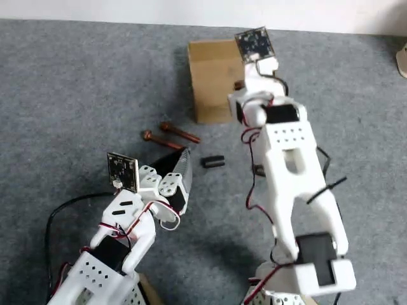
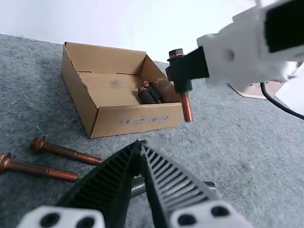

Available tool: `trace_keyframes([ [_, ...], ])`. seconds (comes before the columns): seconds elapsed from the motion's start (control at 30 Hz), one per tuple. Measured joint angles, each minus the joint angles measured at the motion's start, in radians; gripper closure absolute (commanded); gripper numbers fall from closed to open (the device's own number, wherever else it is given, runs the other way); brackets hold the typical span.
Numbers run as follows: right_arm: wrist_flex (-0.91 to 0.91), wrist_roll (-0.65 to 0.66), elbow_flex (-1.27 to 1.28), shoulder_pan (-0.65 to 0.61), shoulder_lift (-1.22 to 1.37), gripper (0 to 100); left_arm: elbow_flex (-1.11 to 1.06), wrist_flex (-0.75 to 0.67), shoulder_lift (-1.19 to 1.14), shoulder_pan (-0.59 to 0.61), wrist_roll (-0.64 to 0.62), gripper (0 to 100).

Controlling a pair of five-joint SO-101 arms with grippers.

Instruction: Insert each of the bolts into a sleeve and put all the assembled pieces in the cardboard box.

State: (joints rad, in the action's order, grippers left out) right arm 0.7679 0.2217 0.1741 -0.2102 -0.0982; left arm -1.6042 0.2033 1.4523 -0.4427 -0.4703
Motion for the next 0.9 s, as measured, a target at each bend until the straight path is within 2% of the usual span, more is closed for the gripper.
trace_keyframes([
  [0.4,0.0,0.0,-0.342,0.048,0.359,99.4,0.0,0.0,0.0,0.0,0.0,99],
  [0.9,0.052,0.0,-0.726,0.063,0.657,99.4,0.0,0.0,0.0,0.0,0.032,99],
])
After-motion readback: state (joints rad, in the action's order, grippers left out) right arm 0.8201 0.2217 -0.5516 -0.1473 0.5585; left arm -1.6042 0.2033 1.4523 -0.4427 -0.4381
